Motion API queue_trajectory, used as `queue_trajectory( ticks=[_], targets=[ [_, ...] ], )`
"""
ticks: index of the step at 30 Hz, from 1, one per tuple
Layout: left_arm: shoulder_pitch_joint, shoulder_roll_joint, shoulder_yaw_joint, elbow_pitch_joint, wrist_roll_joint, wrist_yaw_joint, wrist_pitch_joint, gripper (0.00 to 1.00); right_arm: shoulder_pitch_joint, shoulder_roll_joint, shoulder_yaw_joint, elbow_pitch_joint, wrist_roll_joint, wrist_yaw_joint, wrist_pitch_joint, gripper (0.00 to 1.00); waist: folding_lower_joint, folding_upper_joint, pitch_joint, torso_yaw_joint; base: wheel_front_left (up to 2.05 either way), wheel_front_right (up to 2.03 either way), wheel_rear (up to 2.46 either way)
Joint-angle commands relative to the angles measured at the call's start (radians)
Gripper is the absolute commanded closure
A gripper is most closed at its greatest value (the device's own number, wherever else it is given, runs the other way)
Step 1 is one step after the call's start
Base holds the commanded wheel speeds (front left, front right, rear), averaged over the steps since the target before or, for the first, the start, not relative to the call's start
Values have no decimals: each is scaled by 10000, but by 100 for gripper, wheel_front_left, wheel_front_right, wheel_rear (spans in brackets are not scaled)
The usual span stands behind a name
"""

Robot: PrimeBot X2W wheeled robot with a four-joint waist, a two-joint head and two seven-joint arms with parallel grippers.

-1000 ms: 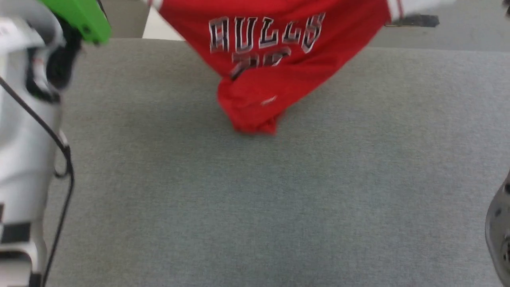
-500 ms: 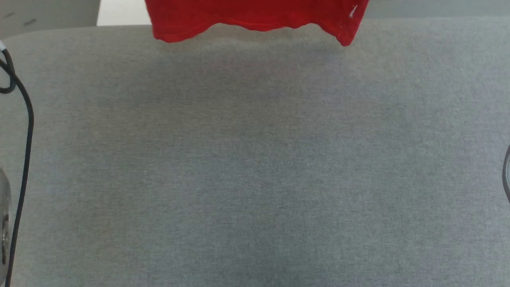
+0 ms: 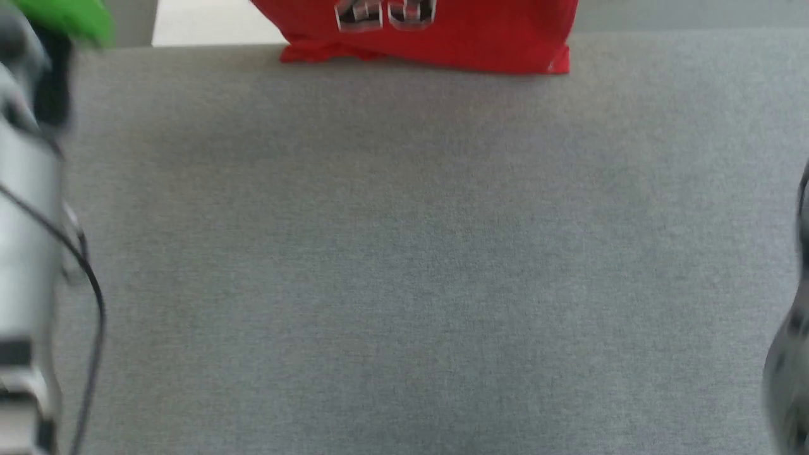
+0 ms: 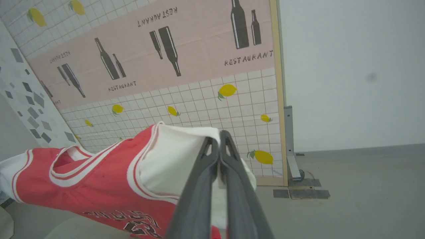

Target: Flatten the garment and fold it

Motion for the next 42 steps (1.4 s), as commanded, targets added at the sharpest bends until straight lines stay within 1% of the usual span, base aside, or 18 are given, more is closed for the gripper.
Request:
queue_trajectory(
  ticks=[1,2,4,9,11,13,14,16,18,21,24,27,29,33,34,37,39,42],
  targets=[
    [858,43,31,-338,-167,44,-169,100,945,-14,-93,-523,462,-13,187,100,-2,0,-597,251,0,0,0],
    [2192,27,-22,-955,-225,225,-264,100,2466,-20,-135,-1515,911,-13,565,100,-2,0,-964,328,0,0,0],
    [3610,-37,-27,-1611,-349,500,-314,100,4145,68,-205,-2473,1148,-13,969,100,-2,0,-1356,390,0,0,0],
    [7194,-428,-16,-3319,-843,1447,-188,100,8241,402,-168,-4417,743,-13,1711,100,-2,0,-2095,518,0,0,0],
    [8372,-516,-84,-3672,-949,1782,-58,100,9495,589,-300,-4843,542,-13,1787,100,-2,0,-2279,543,0,0,0],
    [9396,-673,-90,-3964,-1151,2086,45,100,10586,707,-336,-4951,339,-13,1898,100,-2,0,-2435,553,0,0,0],
    [9790,-700,-158,-4033,-1176,2200,144,100,11030,708,-352,-4961,113,-13,1897,100,-2,0,-2494,585,0,0,0],
    [10555,-792,-236,-4079,-1353,2384,362,100,11896,430,-161,-4945,-753,-13,1818,100,-2,0,-2626,599,0,0,0],
    [11163,-807,-315,-3988,-1416,2559,520,100,12494,586,-290,-4748,-977,-13,1632,100,-2,0,-2769,601,0,0,0],
    [11854,-800,-395,-3820,-1533,2818,838,100,13188,630,-379,-4335,-1510,-13,1534,100,-2,0,-2933,643,0,0,0],
    [12148,-646,-484,-3570,-1453,3091,1166,100,13487,576,-485,-3983,-1967,-13,1491,100,-2,0,-3056,693,0,0,0],
    [12137,-415,-671,-3363,-1113,3450,1482,100,13544,518,-587,-3682,-2413,-13,1621,100,-2,0,-3155,741,0,0,0],
    [12039,-411,-750,-3346,-1034,3533,1577,100,13493,576,-516,-3573,-2560,-13,1828,100,-2,0,-3237,754,0,0,0],
    [11893,-481,-850,-3404,-963,3604,1608,100,13284,614,26,-3258,-2542,-13,2475,100,-2,0,-3336,730,0,0,0],
    [11844,-522,-809,-3434,-1002,3582,1510,100,13169,633,129,-3255,-2482,-13,2770,0,-2,0,-3348,731,0,0,0],
    [11803,-554,-775,-3620,-1010,3574,1371,100,13077,653,104,-3609,-2283,-13,3152,0,-2,0,-3349,778,0,0,0],
    [11795,-556,-711,-3787,-1033,3562,1242,100,13106,579,-17,-4125,-2010,-13,3622,0,-2,0,-3329,815,0,0,0],
    [11798,-525,-671,-4012,-1022,3566,1136,100,13134,607,-705,-5115,-1612,-13,4353,0,-2,0,-3296,872,0,0,0]
  ],
)
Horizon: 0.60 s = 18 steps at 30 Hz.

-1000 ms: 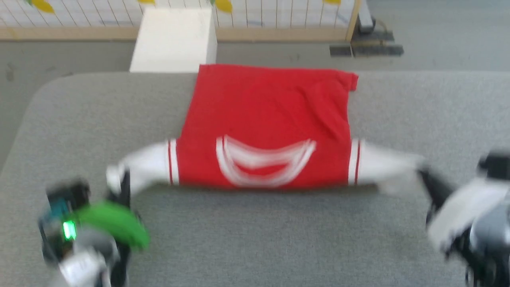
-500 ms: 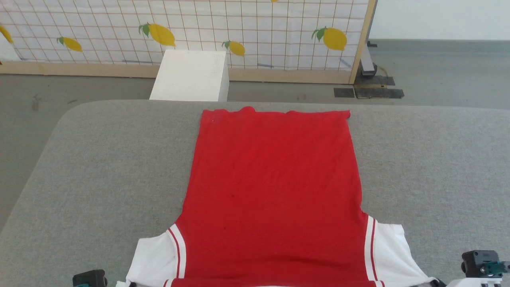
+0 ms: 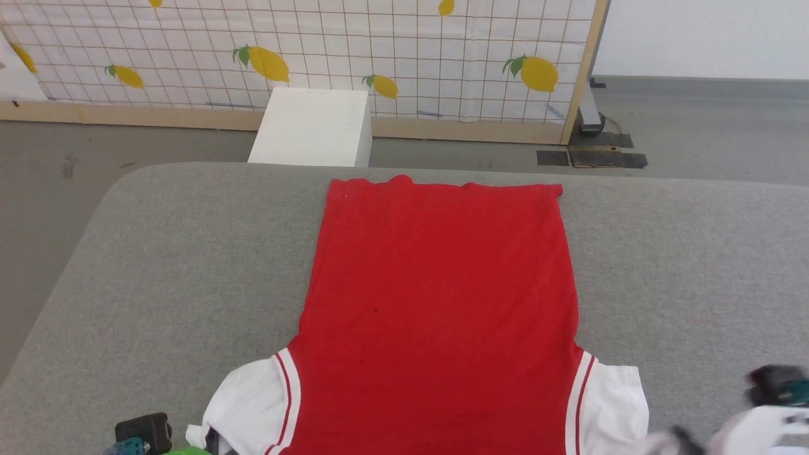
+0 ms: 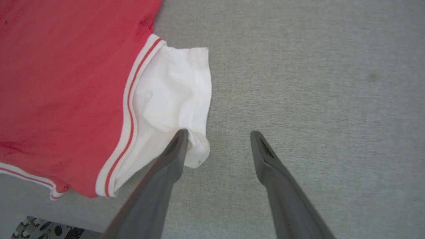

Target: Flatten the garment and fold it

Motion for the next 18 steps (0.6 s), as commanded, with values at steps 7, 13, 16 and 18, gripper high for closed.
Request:
queue_trajectory(
  ticks=[7,13,16,18],
  targets=[
    [-197,98,45,-598,57,94,-120,100,-1557,310,-2358,-2138,695,-15,618,0,1,0,392,165,0,0,0],
    [-360,79,67,-1026,28,104,-150,100,-4407,371,-2574,-1017,992,-15,-90,0,1,0,1238,259,0,0,0],
    [-537,35,60,-1258,35,124,-150,100,-5623,373,-2135,-127,173,-15,-600,0,1,0,1758,368,0,0,0],
    [-677,14,84,-1414,4,112,-149,100,-6696,374,-1878,925,-117,-15,-998,0,1,0,2190,476,0,0,0]
  ],
)
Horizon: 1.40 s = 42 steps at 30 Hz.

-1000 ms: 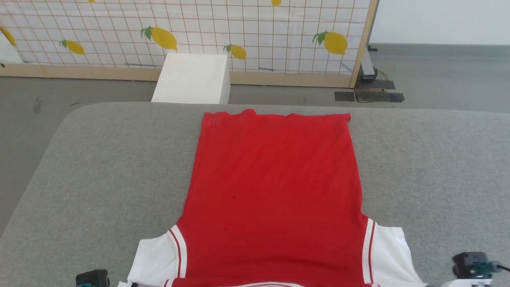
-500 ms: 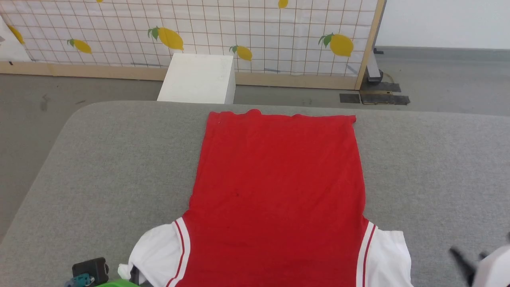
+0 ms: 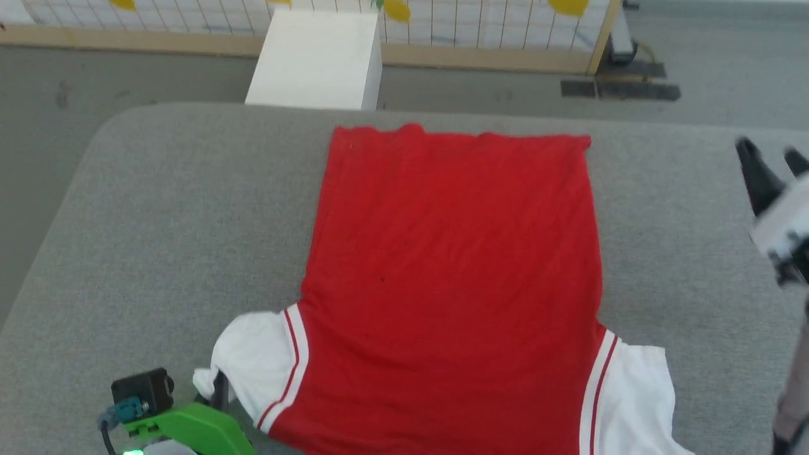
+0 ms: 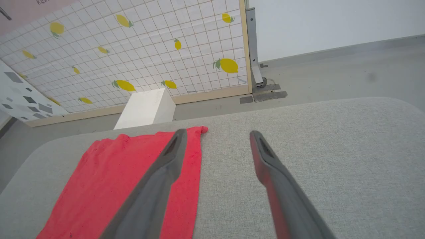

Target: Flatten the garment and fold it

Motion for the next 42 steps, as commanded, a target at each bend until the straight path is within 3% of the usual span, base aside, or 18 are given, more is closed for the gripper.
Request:
queue_trajectory(
  ticks=[1,7,13,19,29,30,31,34,37,42],
  targets=[
    [-229,4,28,-144,-9,28,-54,100,-523,16,212,500,-444,-13,-192,0,1,-1,906,273,0,0,0],
    [-515,-97,2,-809,-131,36,99,100,-2876,17,382,3362,-2104,-13,-440,0,1,-1,2061,822,0,0,0],
    [-529,-177,-105,-1534,-200,146,310,100,-4441,8,184,5148,-3699,-13,142,0,1,-1,2998,1399,0,0,0],
    [-623,-297,-192,-1911,-269,90,295,100,-5188,-259,284,5957,-4741,-13,597,0,1,-1,3602,1911,0,0,0],
    [-927,-465,-405,-1686,-301,-130,216,100,-5585,-509,446,6674,-5271,-13,550,0,1,-1,4015,2116,0,0,0],
    [-952,-472,-422,-1661,-296,-144,212,100,-5579,-511,420,6736,-5285,-13,559,5,1,-1,4001,2098,0,0,0],
    [-986,-463,-446,-1611,-278,-155,208,100,-5582,-493,334,6834,-5285,-13,471,100,1,-1,3889,2002,0,0,0],
    [-980,-408,-468,-1577,-249,-148,239,100,-5601,-524,224,6853,-5209,-13,275,100,1,-1,3594,1842,0,0,0],
    [-865,-222,-526,-1489,-185,-113,382,100,-5288,-1056,942,6577,-4726,-13,-540,100,1,-1,2602,1404,0,0,0],
    [-753,-78,-652,-1434,-138,-50,627,100,-4071,-1847,1395,5540,-3483,-13,-798,100,1,-1,1404,871,0,0,0]
  ],
)
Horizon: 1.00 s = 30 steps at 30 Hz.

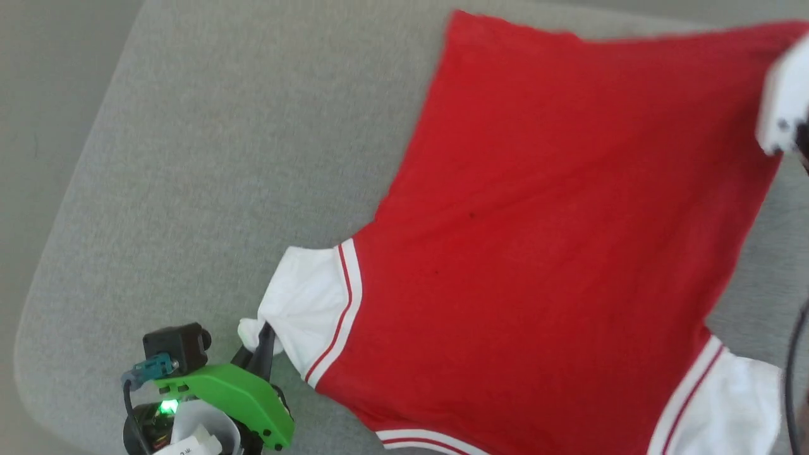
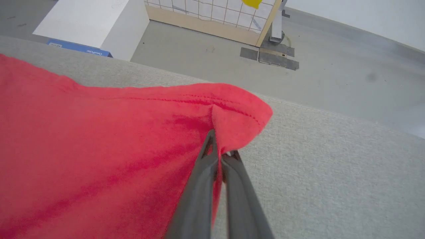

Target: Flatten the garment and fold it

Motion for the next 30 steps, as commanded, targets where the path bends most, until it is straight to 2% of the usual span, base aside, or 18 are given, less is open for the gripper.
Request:
queue_trajectory(
  ticks=[1,4,7,10,13,18,24,25,26,27,30],
  targets=[
    [138,95,-35,49,19,61,85,100,677,-269,97,-388,362,-15,45,100,-1,0,-1535,-1005,0,0,0],
    [296,175,-99,82,30,140,230,100,2129,-586,143,-1550,1220,-15,395,100,-1,0,-2118,-1376,0,0,0],
    [453,192,-126,74,6,235,308,100,3989,-588,-274,-3038,2002,-15,796,100,-1,0,-2549,-1746,0,0,0],
    [564,209,-112,81,-29,311,350,100,5830,-150,-704,-4445,2381,-15,1263,100,-1,0,-2794,-2062,0,0,0],
    [660,202,-67,96,-72,402,350,100,7655,694,-1024,-5609,2737,-15,1508,100,-1,0,-2950,-2349,0,0,0],
    [865,170,-14,171,-157,485,291,100,9869,1575,-736,-6151,3229,-15,1827,100,-1,0,-3167,-2708,0,0,0],
    [992,156,64,204,-244,552,229,100,11230,1758,227,-5772,4096,-15,1913,100,-1,0,-3261,-2991,0,0,0],
    [997,154,74,211,-257,554,222,100,11281,1760,288,-5745,4288,-15,1866,93,-1,0,-3270,-3016,0,0,0],
    [1002,152,86,220,-272,557,214,100,11285,1761,319,-5775,4568,-15,1733,57,-1,0,-3285,-3043,0,0,0],
    [1006,152,93,227,-282,559,209,100,11248,1762,267,-5835,4785,-15,1577,0,-1,0,-3296,-3063,0,0,0],
    [1021,154,97,254,-303,559,196,100,11020,1764,-222,-6152,5348,-15,1181,0,-1,0,-3360,-3096,0,0,0]
  ],
)
